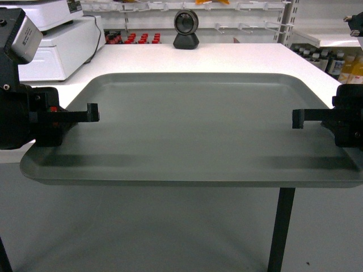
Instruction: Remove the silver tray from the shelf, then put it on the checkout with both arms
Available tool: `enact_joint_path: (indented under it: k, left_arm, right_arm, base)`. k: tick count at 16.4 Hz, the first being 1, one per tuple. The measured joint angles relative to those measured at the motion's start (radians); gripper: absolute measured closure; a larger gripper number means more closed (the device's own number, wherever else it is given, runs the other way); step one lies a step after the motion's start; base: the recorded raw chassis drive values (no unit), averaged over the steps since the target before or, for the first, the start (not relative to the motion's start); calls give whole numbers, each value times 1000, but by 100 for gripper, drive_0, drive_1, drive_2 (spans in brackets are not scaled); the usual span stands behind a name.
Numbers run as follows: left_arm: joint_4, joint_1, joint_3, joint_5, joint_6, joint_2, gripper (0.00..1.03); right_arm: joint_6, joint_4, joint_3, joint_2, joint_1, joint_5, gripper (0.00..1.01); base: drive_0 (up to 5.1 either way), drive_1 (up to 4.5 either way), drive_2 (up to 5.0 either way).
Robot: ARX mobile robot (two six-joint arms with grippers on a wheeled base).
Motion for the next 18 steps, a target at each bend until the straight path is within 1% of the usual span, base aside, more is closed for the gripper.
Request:
enact_joint_path:
  k: [18]
  left_arm:
    - [2,0,2,1,0,2,99]
  right_arm:
    - [0,2,0,4,-2,-1,98]
  base:
    - [-11,419,-442]
